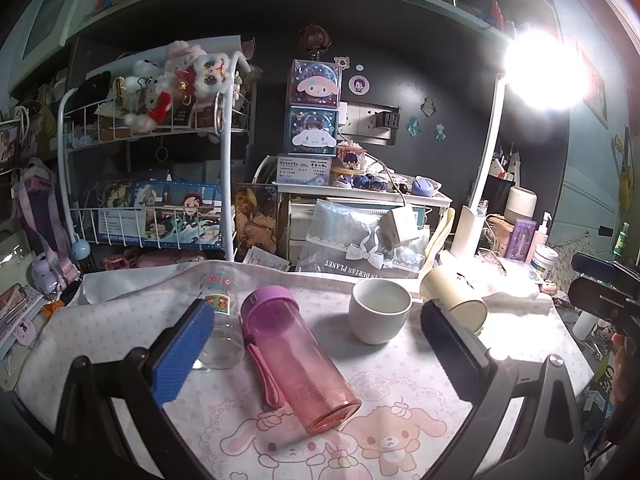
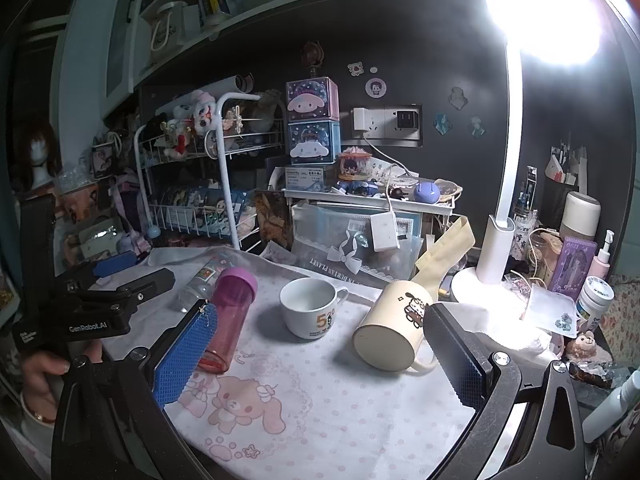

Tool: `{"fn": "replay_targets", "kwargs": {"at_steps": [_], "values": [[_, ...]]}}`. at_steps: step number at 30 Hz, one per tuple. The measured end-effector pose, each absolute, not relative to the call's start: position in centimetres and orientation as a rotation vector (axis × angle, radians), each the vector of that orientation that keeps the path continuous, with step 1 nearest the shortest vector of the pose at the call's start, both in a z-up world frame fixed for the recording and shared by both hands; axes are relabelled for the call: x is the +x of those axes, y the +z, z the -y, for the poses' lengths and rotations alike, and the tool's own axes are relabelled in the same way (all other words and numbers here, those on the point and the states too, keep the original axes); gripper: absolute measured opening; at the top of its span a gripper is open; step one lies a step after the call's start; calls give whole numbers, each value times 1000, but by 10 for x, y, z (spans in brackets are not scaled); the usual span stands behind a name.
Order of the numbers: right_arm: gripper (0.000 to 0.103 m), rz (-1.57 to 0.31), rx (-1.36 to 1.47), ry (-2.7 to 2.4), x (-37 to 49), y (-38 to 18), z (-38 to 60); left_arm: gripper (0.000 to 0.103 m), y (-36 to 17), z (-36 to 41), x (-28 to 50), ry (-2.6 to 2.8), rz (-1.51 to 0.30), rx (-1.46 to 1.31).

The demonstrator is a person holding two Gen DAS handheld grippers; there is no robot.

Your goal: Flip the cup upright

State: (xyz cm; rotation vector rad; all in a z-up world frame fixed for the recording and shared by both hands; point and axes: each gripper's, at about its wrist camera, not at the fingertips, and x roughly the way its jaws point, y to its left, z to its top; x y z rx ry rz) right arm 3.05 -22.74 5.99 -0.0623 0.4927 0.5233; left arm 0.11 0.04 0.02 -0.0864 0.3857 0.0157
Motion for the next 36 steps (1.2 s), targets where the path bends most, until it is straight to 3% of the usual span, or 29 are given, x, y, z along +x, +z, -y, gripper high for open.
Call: {"fn": "replay_targets", "kwargs": {"at_steps": [36], "values": [[102, -499, -59, 525, 30, 59, 227, 102, -7, 2, 4, 14, -387, -92]]}}
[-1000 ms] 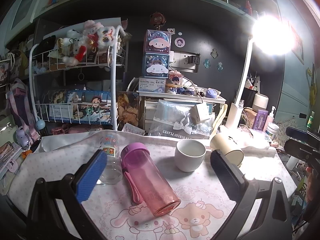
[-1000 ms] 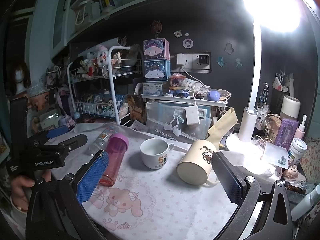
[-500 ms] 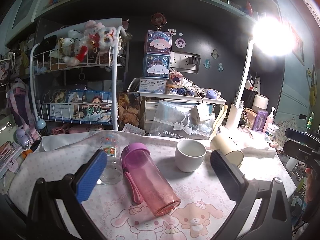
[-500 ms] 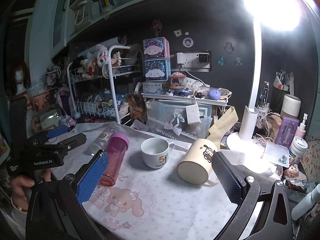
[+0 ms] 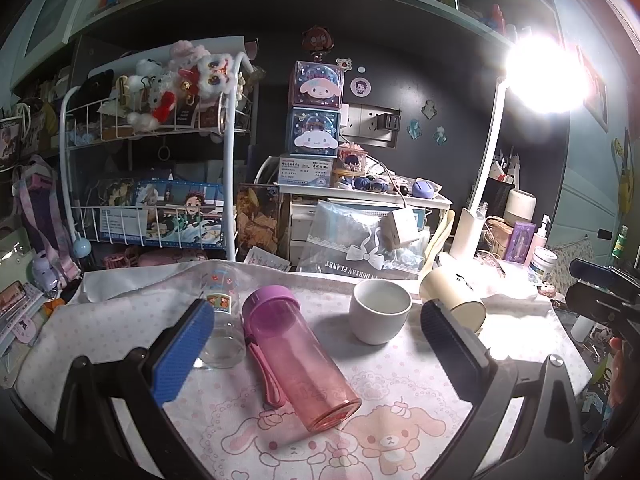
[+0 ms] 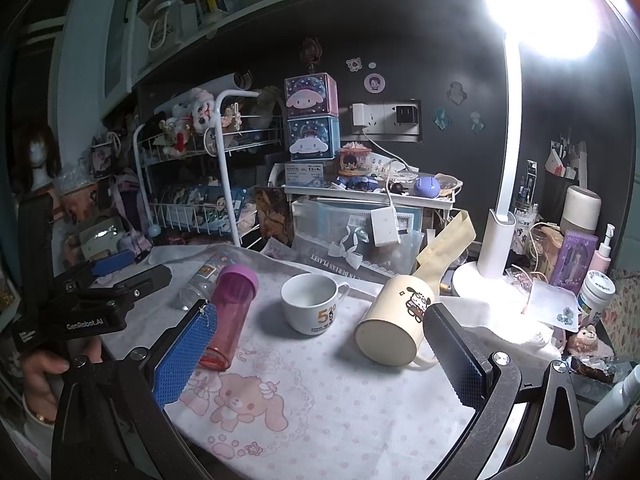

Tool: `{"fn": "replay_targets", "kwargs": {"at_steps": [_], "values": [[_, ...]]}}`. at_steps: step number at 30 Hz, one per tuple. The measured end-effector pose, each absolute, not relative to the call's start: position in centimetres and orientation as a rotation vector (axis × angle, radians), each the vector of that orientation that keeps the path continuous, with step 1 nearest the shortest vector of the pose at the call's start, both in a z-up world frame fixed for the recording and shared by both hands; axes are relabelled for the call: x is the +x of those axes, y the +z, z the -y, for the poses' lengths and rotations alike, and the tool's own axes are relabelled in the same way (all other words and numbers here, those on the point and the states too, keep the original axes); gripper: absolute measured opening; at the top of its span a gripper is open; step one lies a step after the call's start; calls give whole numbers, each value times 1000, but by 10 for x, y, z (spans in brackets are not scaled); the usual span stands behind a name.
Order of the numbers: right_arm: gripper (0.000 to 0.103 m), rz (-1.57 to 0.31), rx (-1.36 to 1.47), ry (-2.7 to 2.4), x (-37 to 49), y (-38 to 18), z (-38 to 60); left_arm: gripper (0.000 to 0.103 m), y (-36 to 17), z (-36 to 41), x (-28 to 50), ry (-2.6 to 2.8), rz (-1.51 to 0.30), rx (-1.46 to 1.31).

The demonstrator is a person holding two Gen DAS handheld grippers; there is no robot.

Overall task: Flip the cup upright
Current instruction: 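Move the right gripper down to the lying pink bottle and close around it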

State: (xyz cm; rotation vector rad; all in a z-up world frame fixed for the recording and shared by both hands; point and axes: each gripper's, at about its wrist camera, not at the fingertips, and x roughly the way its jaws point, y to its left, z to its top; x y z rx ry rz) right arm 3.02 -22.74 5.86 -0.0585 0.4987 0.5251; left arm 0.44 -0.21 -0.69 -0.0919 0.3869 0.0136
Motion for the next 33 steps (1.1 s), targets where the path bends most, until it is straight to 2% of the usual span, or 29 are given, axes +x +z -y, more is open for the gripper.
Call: {"fn": "replay_targets", "kwargs": {"at_steps": [9, 14, 24, 25, 27, 30, 33], "values": [[102, -511, -24, 545, 31, 55, 222, 102, -9, -2, 4, 12, -386, -102], [102, -580, -44, 569, 48, 52, 198, 102, -12, -22, 5, 18, -393, -123], [101, -899, -120, 781, 111, -2, 111, 102, -29, -68, 1, 38, -425, -203], [100, -926, -130, 806, 115, -7, 102, 102, -32, -73, 1, 46, -430, -208], [90, -1031, -138, 828, 126, -21, 84, 102, -36, -78, 1, 59, -440, -215], [83, -1194, -77, 859, 146, -42, 67, 102, -42, -87, 1, 64, -448, -235], [82, -1228, -129, 834, 156, -54, 48, 102, -46, -94, 4, 70, -454, -251]]}}
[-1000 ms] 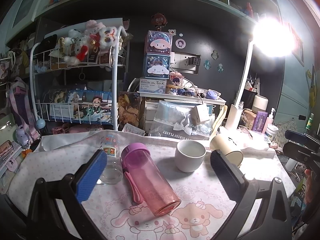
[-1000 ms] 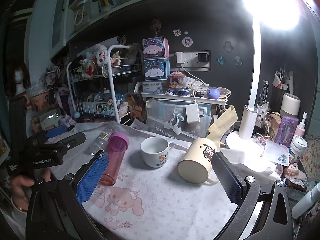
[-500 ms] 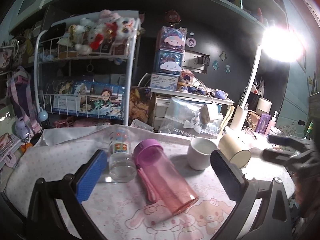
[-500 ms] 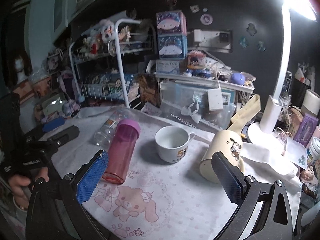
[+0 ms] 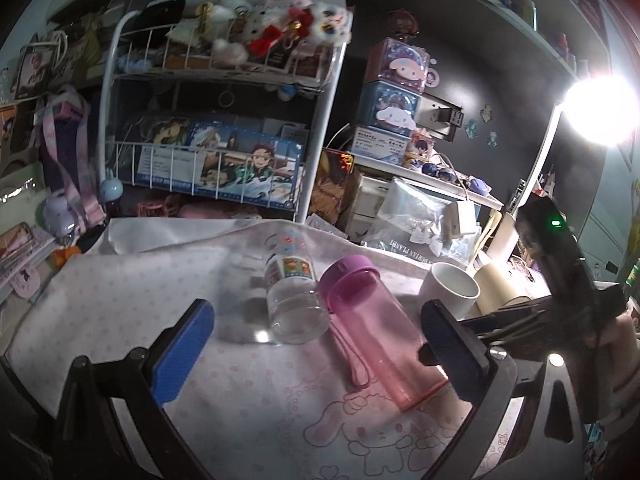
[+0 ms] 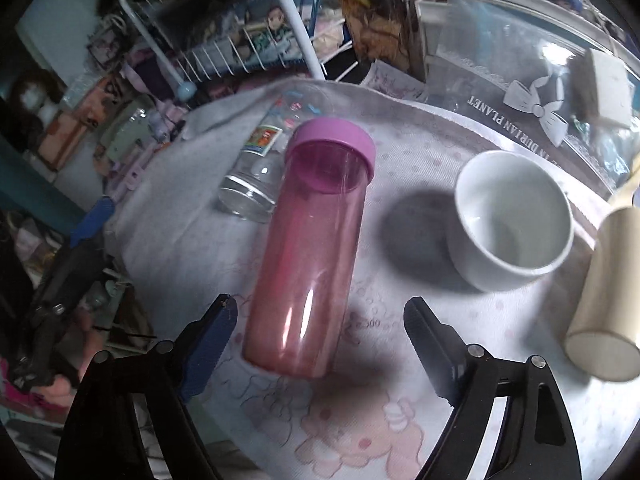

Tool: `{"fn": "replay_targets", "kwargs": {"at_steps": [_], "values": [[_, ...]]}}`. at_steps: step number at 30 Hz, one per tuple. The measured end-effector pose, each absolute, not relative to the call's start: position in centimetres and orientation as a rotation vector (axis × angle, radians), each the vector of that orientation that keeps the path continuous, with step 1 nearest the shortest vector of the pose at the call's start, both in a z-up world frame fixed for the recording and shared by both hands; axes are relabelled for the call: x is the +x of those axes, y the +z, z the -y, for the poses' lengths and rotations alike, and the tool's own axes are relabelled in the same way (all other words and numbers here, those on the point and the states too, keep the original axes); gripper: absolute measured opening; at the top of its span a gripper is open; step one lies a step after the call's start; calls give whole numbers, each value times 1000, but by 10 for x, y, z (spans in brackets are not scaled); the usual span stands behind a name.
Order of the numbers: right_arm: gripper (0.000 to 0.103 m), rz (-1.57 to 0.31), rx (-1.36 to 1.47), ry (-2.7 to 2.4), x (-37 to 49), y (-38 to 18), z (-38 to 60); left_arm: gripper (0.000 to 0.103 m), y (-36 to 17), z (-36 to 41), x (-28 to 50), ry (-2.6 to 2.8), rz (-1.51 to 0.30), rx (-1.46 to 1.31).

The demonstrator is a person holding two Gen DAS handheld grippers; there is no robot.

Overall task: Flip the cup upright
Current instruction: 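Move the right gripper down to the lying pink bottle and close around it, then lift the pink bottle with the right gripper while the left gripper approaches it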

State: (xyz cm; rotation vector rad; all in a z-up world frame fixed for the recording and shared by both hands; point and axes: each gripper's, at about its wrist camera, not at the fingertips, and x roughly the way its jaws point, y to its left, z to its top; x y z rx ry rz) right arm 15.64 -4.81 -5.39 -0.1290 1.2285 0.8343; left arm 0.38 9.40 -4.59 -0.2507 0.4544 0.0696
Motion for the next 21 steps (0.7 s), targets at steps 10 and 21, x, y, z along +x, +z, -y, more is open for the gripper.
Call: {"fn": "replay_targets", "kwargs": {"at_steps": [10, 21], "values": [[65, -1416, -143, 829, 180, -80, 4, 102, -56, -109, 14, 87, -477, -277], [59, -1462, -211, 827, 193, -94, -15, 102, -62, -115, 24, 81, -495, -294]]}}
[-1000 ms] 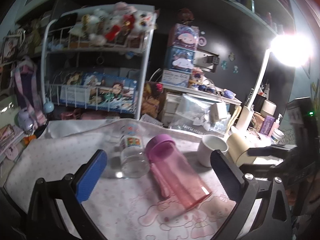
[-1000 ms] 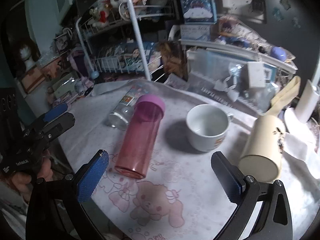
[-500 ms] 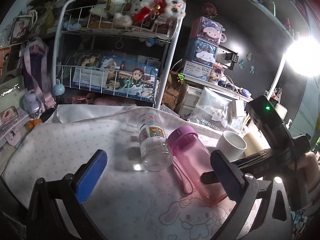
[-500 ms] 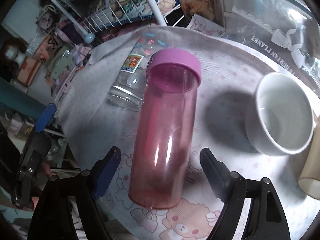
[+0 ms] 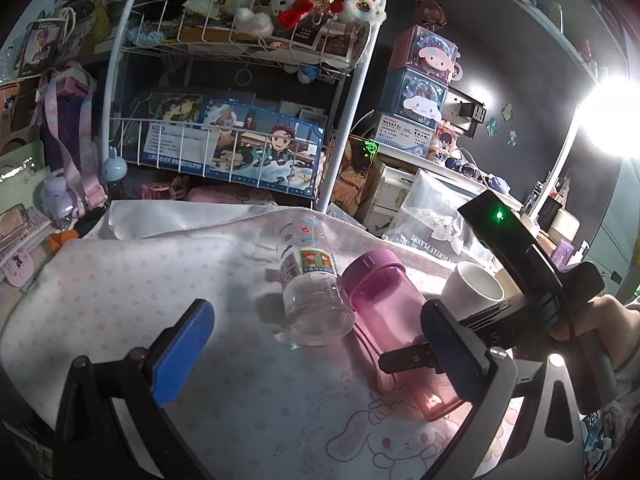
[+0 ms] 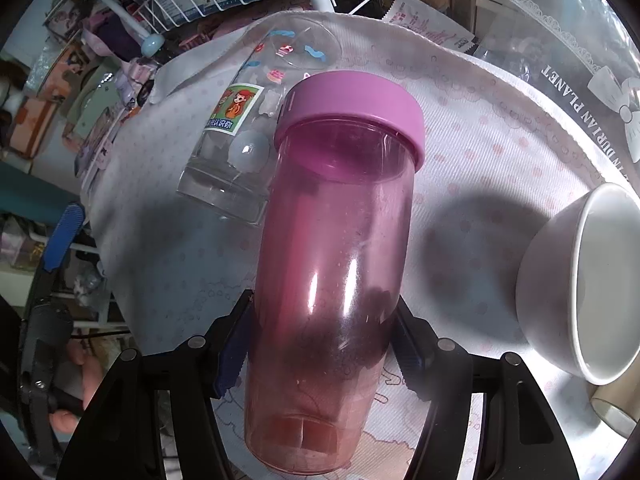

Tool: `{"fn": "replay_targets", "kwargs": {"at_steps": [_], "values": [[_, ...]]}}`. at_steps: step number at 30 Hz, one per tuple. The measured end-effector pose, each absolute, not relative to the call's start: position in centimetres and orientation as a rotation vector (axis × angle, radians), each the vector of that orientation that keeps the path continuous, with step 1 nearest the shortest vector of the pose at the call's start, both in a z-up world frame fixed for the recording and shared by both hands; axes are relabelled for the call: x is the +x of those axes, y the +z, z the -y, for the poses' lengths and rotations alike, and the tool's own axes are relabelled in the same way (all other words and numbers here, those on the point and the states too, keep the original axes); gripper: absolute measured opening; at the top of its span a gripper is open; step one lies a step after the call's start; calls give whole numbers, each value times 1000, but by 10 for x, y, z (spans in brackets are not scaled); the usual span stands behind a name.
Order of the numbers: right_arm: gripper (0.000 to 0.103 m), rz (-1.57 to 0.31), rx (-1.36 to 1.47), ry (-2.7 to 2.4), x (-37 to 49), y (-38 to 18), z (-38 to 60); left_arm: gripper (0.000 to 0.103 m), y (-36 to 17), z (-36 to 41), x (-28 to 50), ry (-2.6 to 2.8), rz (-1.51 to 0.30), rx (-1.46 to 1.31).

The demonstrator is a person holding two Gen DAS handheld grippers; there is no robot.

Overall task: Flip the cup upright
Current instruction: 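Lift the pink bottle with the right gripper while the left gripper approaches it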

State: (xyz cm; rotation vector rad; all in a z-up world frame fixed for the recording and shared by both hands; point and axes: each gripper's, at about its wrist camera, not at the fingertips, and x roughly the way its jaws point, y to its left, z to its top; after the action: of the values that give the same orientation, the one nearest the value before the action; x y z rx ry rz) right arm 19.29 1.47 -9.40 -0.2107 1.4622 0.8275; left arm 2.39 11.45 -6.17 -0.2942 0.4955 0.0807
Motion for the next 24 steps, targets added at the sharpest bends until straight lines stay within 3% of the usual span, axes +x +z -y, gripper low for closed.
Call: {"fn": "replay_targets", "kwargs": {"at_steps": [19, 24], "values": [[57, -1390, 42, 901, 185, -67, 43, 102, -61, -108, 30, 54, -498, -294], [56, -1420, -5, 906, 180, -67, 45, 102, -58, -103, 31, 48, -497, -287]]}}
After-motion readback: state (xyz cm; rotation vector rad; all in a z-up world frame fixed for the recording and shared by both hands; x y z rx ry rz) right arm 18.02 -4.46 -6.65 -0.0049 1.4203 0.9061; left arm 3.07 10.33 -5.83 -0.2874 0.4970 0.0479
